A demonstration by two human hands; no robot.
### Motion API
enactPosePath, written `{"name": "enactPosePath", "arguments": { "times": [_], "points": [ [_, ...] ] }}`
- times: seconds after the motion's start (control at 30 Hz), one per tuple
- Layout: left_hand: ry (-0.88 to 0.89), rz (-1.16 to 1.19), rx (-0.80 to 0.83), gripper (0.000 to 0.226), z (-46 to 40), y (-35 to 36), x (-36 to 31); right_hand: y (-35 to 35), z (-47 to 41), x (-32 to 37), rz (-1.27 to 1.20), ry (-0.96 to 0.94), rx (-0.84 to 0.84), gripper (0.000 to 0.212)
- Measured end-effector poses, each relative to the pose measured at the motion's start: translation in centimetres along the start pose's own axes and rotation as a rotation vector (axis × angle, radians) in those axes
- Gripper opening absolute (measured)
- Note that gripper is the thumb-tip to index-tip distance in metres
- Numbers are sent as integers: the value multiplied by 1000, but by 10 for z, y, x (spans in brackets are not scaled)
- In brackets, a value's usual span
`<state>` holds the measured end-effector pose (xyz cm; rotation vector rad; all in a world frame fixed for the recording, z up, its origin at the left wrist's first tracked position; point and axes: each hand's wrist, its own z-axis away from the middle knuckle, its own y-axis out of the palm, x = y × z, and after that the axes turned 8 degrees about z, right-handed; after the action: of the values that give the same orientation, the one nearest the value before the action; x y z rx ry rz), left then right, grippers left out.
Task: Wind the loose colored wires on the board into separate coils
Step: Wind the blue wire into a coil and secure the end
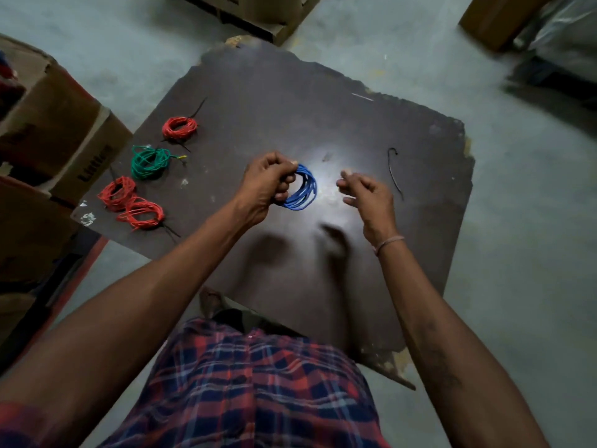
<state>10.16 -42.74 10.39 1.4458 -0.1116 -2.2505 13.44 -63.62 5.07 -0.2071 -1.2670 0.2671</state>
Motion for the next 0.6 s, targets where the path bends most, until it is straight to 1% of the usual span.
{"name": "enactPosePath", "arguments": {
  "times": [0.07, 0.13, 0.17, 0.2, 0.23, 0.3, 0.37, 0.47, 0.53, 0.6],
  "points": [
    [-16, -10, -13, 24, -2, -4, 6, -20, -41, -27, 201, 50, -151, 19],
    [-32, -28, -27, 25, 0, -11, 11, -36, -79, -49, 425, 124, -256, 34],
    [-40, -33, -34, 25, 1, -16, 12, -41, -93, -56, 500, 160, -295, 42],
    [-51, -27, -40, 25, 2, -20, 13, -45, -106, -61, 559, 191, -331, 45],
    [-61, -12, -46, 25, 3, -25, 14, -47, -116, -61, 616, 217, -360, 42],
    [-76, 19, -60, 24, 5, -35, 15, -48, -134, -63, 728, 250, -393, 28],
    [-84, 42, -73, 23, 7, -42, 18, -50, -149, -66, 777, 269, -407, 22],
    [-78, 76, -93, 23, 13, -52, 21, -45, -159, -71, 770, 263, -449, 11],
    [-75, 94, -101, 23, 17, -55, 22, -38, -152, -74, 766, 263, -459, 12],
    [-73, 116, -112, 23, 21, -56, 22, -27, -131, -76, 776, 243, -432, 15]
  ]
}}
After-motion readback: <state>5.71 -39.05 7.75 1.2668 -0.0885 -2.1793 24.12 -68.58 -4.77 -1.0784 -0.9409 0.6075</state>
